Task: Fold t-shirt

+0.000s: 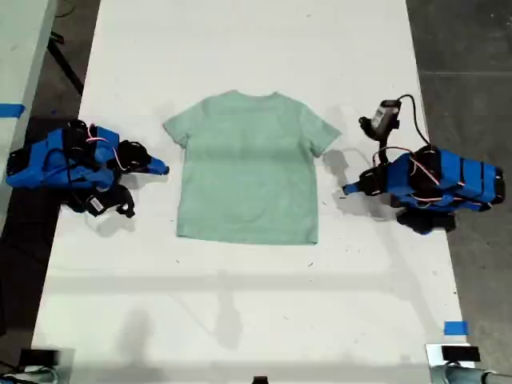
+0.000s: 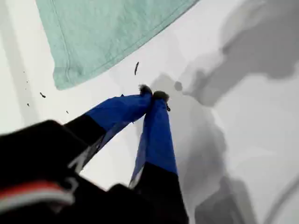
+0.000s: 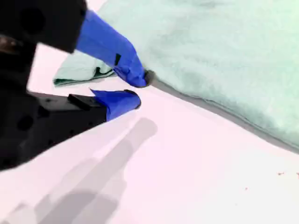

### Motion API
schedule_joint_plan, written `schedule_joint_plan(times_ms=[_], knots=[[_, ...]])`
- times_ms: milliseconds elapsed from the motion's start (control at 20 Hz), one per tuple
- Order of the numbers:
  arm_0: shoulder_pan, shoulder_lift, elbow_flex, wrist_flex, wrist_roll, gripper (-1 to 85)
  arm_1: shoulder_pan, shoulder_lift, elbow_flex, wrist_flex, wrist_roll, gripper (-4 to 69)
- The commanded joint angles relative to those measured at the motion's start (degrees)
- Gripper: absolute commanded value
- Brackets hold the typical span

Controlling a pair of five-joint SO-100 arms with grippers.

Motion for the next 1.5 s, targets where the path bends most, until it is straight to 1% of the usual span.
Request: schedule_joint_plan(times_ms=[0,150,300,350,400,600,700,850,950,1100,1300,1450], knots=[[7.73,0.18,-0.26,1.58,-14.15,0.0,2.99,0.26,0.09,-1.85,35.51,-1.3],[7.73,0.18,-0.26,1.58,-14.15,0.0,3.16,0.26,0.09,-1.85,35.77,-1.3],[7.38,0.18,-0.35,1.58,-14.15,0.0,3.52,0.26,0.09,-1.85,32.70,-1.2],[7.03,0.18,-0.35,1.58,-14.15,0.0,3.78,0.26,0.09,-1.85,32.70,-1.2],[6.59,0.18,-0.35,1.58,-14.15,0.0,3.60,0.26,-0.44,-1.23,34.28,-1.2],[6.86,0.18,-1.93,0.70,-18.90,0.0,1.32,0.35,-4.83,0.97,36.65,-1.2],[7.38,-0.18,-4.04,0.35,-19.51,0.0,0.88,-0.44,-7.91,1.23,36.47,-1.1],[6.94,-6.50,-11.43,-0.35,-18.46,0.0,1.76,-13.36,-18.54,-0.09,34.01,-1.1],[5.98,-18.63,-20.04,-1.58,-16.26,0.0,3.78,-26.28,-28.21,-1.32,30.23,-1.1],[2.55,-32.52,-31.73,-2.55,-11.16,0.0,7.91,-37.88,-39.55,-1.23,24.08,-1.1],[-4.83,-46.14,-45.62,-0.09,-2.99,0.0,13.89,-50.54,-54.23,2.72,16.79,-1.1],[-9.84,-54.23,-54.58,2.46,1.49,0.0,18.90,-59.41,-65.74,7.12,11.25,-1.1]])
